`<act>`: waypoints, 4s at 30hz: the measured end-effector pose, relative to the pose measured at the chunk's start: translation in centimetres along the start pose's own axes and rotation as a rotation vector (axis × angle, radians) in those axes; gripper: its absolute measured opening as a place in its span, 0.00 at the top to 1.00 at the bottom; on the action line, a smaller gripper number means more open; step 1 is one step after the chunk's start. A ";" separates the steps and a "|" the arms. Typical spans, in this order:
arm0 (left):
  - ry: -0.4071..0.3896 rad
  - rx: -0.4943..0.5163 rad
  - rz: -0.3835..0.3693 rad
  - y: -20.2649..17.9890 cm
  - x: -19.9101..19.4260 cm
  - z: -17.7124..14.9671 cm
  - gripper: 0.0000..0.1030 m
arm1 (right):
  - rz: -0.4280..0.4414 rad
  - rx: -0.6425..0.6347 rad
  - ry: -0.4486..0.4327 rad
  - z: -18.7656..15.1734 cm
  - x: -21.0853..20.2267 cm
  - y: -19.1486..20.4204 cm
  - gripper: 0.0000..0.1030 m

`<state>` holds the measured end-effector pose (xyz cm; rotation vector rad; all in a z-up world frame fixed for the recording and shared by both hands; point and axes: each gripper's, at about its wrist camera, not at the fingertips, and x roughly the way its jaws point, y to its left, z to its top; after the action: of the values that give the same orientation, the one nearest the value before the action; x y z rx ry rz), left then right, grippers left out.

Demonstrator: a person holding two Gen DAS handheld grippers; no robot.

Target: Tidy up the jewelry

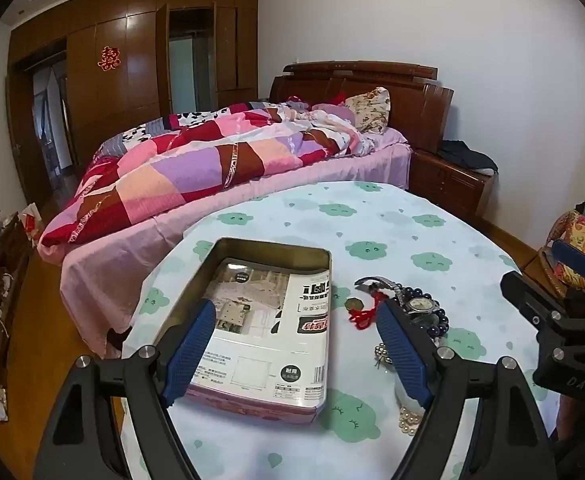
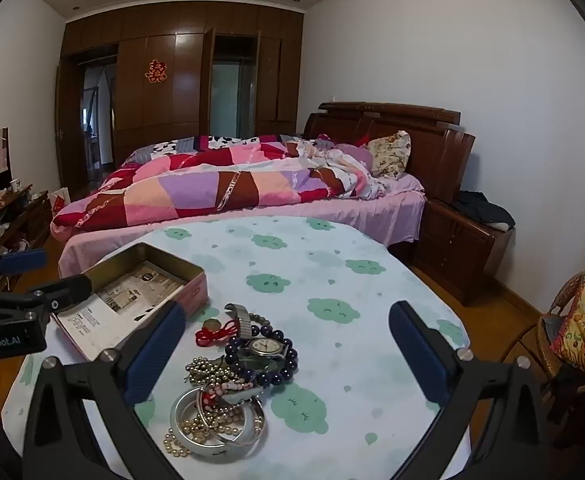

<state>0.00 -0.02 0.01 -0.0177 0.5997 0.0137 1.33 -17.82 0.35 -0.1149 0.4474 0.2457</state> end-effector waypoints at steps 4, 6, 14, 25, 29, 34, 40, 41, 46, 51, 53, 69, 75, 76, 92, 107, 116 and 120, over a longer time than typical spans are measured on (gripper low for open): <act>0.004 0.002 0.009 -0.1 0.0 0.0 0.20 | 0.010 0.015 0.007 0.1 0.0 -0.1 0.00; 0.002 0.004 0.012 -0.1 0.0 0.1 0.20 | 0.008 0.012 0.006 0.1 0.0 -0.1 0.00; -0.004 0.015 0.020 -0.4 -0.2 0.1 0.20 | 0.007 0.011 0.008 0.0 0.0 -0.1 0.00; 0.002 -0.001 0.027 0.3 0.2 0.0 0.20 | 0.007 0.011 0.011 -0.2 0.1 -0.1 0.00; 0.002 -0.002 0.029 0.3 0.3 -0.1 0.20 | 0.007 0.011 0.013 -0.3 0.2 -0.1 0.00; 0.002 -0.003 0.028 0.3 0.3 0.0 0.20 | 0.006 0.010 0.013 -0.3 0.2 0.0 0.00; 0.002 -0.003 0.027 0.3 0.3 0.0 0.20 | 0.006 0.010 0.015 -0.3 0.1 0.0 0.00; 0.002 -0.002 0.028 0.3 0.3 0.0 0.20 | 0.006 0.009 0.014 -0.3 0.1 0.0 0.00; 0.001 -0.002 0.029 0.3 0.3 0.0 0.20 | 0.005 0.009 0.015 -0.3 0.1 0.0 0.00; 0.001 -0.002 0.029 0.3 0.3 0.0 0.20 | 0.006 0.009 0.016 -0.3 0.1 0.0 0.00; 0.003 -0.001 0.029 0.3 0.3 -0.1 0.20 | 0.006 0.008 0.016 -0.3 0.1 0.1 0.00; 0.002 -0.001 0.028 0.4 0.3 -0.1 0.20 | 0.006 0.008 0.018 -0.3 0.2 0.1 0.00; 0.002 0.000 0.028 0.4 0.2 -0.1 0.20 | 0.007 0.009 0.019 -0.4 0.2 0.1 0.00; 0.002 0.001 0.029 0.4 0.2 0.0 0.20 | 0.006 0.008 0.019 -0.4 0.2 0.1 0.00; 0.007 -0.002 0.031 0.8 0.5 -0.5 0.20 | 0.006 0.009 0.024 -0.6 0.4 0.0 0.00; 0.095 -0.016 -0.025 0.3 3.9 -2.9 0.20 | 0.036 0.067 0.190 -5.3 4.1 -2.5 0.23; 0.109 -0.037 -0.049 -0.2 4.9 -3.3 0.20 | 0.131 0.098 0.282 -5.2 5.4 -3.1 0.51; 0.109 -0.032 -0.042 -0.3 4.9 -3.3 0.20 | 0.206 0.123 0.309 -5.4 5.1 -3.1 0.50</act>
<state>2.20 -0.34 -5.43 -0.0628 0.7077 -0.0189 4.34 -20.57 -6.52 0.0154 0.7822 0.4044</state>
